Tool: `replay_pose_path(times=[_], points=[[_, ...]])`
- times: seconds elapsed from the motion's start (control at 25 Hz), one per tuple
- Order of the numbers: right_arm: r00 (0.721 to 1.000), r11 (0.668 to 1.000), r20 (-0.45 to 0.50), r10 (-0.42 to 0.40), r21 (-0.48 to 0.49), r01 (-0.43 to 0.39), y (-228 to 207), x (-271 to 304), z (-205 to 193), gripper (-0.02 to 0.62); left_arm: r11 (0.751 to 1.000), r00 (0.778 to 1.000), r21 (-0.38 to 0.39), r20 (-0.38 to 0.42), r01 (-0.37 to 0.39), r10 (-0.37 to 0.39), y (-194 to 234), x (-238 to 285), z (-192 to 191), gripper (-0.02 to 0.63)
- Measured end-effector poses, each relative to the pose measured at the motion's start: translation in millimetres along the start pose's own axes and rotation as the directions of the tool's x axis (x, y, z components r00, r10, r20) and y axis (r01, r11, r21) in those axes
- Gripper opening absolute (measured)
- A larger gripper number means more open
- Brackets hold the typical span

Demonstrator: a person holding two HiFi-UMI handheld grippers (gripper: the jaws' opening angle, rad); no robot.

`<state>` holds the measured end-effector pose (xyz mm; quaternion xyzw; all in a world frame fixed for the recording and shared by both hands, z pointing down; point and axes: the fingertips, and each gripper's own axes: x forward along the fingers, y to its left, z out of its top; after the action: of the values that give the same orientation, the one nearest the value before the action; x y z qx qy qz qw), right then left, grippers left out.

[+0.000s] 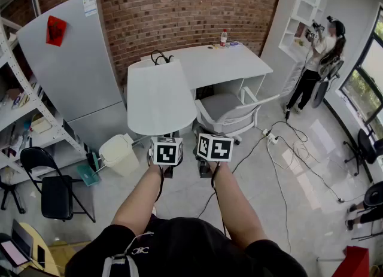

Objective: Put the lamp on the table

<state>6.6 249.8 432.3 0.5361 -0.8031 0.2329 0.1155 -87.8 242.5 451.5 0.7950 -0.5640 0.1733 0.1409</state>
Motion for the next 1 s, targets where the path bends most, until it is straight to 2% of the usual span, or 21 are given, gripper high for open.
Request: replay_pose_path(times=[0.16, 0.48, 1.0], points=[[1.000, 1.000, -0.002, 0.019, 0.011, -0.019, -2.0, -3.2, -1.9, -0.003, 1.000, 1.000, -0.026, -0.005, 0.008, -0.008, -10.1, -2.3, 1.8, 0.066], [1.000, 1.000, -0.009, 0.003, 0.024, -0.003, -14.4, -6.6, -3.8, -0.003, 1.000, 1.000, 0.001, -0.005, 0.013, -0.013, -24.3, 2.8, 3.7, 0.066], [0.999, 0.999, -0.037, -0.001, 0.041, 0.003, -46.2, -14.2, -10.6, -0.003, 1.000, 1.000, -0.001, -0.021, 0.007, -0.007, -45.1, 15.8, 9.0, 0.066]])
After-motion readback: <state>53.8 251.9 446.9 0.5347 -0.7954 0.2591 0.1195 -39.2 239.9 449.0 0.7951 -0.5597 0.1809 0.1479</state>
